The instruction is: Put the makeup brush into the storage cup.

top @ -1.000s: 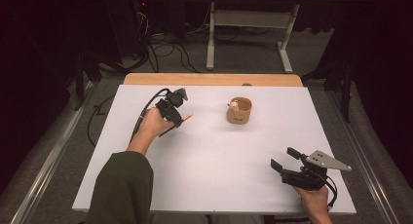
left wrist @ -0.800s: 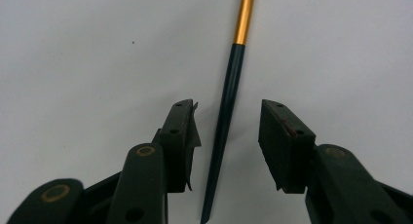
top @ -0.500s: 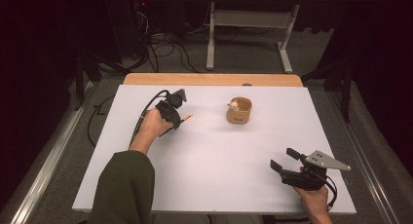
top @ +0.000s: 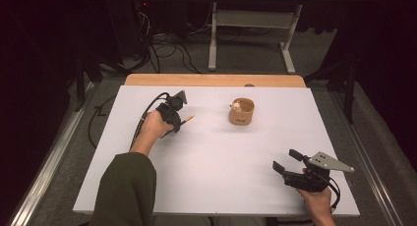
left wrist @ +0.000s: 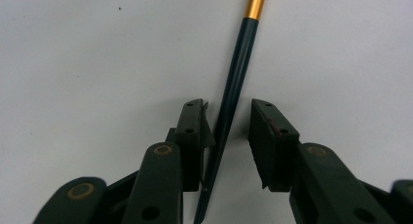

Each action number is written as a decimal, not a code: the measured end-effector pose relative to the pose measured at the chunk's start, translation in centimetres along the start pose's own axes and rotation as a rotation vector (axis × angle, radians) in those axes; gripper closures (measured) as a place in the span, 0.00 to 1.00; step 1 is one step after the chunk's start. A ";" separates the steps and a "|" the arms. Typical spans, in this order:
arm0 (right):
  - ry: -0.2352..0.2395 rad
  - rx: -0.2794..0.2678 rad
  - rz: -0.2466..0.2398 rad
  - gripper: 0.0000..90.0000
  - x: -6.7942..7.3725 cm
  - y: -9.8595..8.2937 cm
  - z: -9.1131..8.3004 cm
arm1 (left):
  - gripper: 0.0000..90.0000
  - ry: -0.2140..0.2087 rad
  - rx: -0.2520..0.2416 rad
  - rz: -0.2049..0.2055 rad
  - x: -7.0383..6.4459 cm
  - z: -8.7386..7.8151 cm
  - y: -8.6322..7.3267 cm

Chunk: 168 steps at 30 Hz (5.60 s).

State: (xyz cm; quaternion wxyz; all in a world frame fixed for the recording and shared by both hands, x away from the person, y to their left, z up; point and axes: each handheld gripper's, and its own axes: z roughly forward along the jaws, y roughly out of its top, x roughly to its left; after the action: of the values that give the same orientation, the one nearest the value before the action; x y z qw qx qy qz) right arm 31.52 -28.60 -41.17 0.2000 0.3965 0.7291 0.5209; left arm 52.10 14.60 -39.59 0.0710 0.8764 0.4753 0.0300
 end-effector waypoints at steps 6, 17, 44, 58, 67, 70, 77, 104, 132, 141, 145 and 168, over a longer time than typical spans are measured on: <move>-0.002 0.005 0.003 0.23 0.0 0.0 0.0 | 0.80 -0.003 0.007 0.008 -0.1 0.0 0.1; -0.004 0.011 0.004 0.23 0.0 0.0 0.1 | 0.89 -0.010 0.013 0.027 -0.3 0.0 0.1; -0.002 0.003 -0.002 0.23 0.1 0.0 -0.1 | 0.93 -0.012 -0.009 0.006 0.3 -0.8 -0.2; -0.003 0.008 -0.015 0.24 0.3 0.1 0.1 | 0.93 -0.046 -0.107 0.018 -0.2 -3.1 -0.9; -0.004 0.008 -0.006 0.24 0.2 0.0 0.0 | 0.93 -0.080 -0.169 0.023 -0.3 -4.4 -1.5; -0.001 0.007 -0.013 0.24 0.3 0.1 0.1 | 0.93 -0.082 -0.199 0.037 -0.6 -5.0 -1.8; -0.004 0.006 -0.004 0.24 0.2 0.0 0.0 | 0.93 -0.100 -0.246 0.050 -0.9 -6.1 -2.4; -0.003 0.013 -0.005 0.25 0.3 0.0 0.1 | 0.93 -0.170 -0.387 0.097 -2.7 -8.2 -4.2; -0.004 0.019 0.000 0.25 0.2 -0.1 0.1 | 0.93 -0.234 -0.508 0.121 -4.1 -9.5 -7.0; -0.001 0.025 -0.006 0.25 0.2 -0.1 0.2 | 0.93 -0.250 -0.523 0.143 -4.6 -9.6 -7.8; -0.002 0.023 -0.004 0.25 0.2 -0.1 0.2 | 0.93 -0.257 -0.530 0.140 -4.9 -9.6 -8.2; 0.000 0.026 -0.004 0.25 0.3 -0.1 0.1 | 0.93 -0.308 -0.572 0.201 -7.2 -9.2 -11.3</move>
State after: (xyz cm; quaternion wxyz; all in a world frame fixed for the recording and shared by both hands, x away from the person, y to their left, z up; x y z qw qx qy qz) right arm 31.42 -28.31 -41.27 0.1959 0.3977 0.7364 0.5110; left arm 37.69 15.58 -32.16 0.3819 0.8576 0.3426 0.0363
